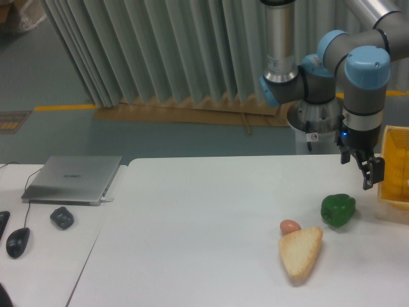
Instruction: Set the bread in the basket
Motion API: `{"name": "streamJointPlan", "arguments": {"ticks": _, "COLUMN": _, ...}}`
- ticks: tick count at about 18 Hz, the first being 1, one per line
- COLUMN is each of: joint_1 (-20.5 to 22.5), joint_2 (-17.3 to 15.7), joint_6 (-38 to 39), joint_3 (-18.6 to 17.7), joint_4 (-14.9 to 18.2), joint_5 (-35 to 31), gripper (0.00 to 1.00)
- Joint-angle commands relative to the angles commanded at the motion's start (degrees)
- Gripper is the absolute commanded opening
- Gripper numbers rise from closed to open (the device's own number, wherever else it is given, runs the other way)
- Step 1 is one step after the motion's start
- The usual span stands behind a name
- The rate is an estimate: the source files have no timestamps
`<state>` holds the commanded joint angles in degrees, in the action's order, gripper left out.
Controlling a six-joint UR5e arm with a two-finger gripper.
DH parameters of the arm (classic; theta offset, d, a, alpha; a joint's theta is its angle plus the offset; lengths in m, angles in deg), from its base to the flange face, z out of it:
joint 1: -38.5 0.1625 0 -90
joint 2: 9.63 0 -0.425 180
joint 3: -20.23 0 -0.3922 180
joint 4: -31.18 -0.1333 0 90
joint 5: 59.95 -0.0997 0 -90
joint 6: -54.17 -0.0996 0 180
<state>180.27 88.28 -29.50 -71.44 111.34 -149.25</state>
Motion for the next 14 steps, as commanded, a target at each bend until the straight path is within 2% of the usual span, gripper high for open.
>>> {"name": "streamJointPlan", "arguments": {"ticks": 9, "joint_1": -0.09, "joint_2": -0.26, "joint_6": 2.19, "joint_3": -0.61, "joint_4": -0.53, "joint_5": 0.0, "gripper": 1.0}}
{"name": "streamJointPlan", "arguments": {"ticks": 10, "joint_1": -0.09, "joint_2": -0.26, "joint_6": 3.85, "joint_3": -0.88, "joint_4": -0.61, "joint_5": 0.26, "gripper": 1.0}}
{"name": "streamJointPlan", "arguments": {"ticks": 12, "joint_1": -1.75, "joint_2": 0.52, "joint_6": 12.7, "joint_3": -0.71, "joint_4": -0.79, "joint_5": 1.32, "gripper": 1.0}}
{"name": "streamJointPlan", "arguments": {"ticks": 14, "joint_1": -5.08, "joint_2": 1.66, "joint_6": 21.5, "joint_3": -0.88, "joint_4": -3.32, "joint_5": 1.23, "gripper": 1.0}}
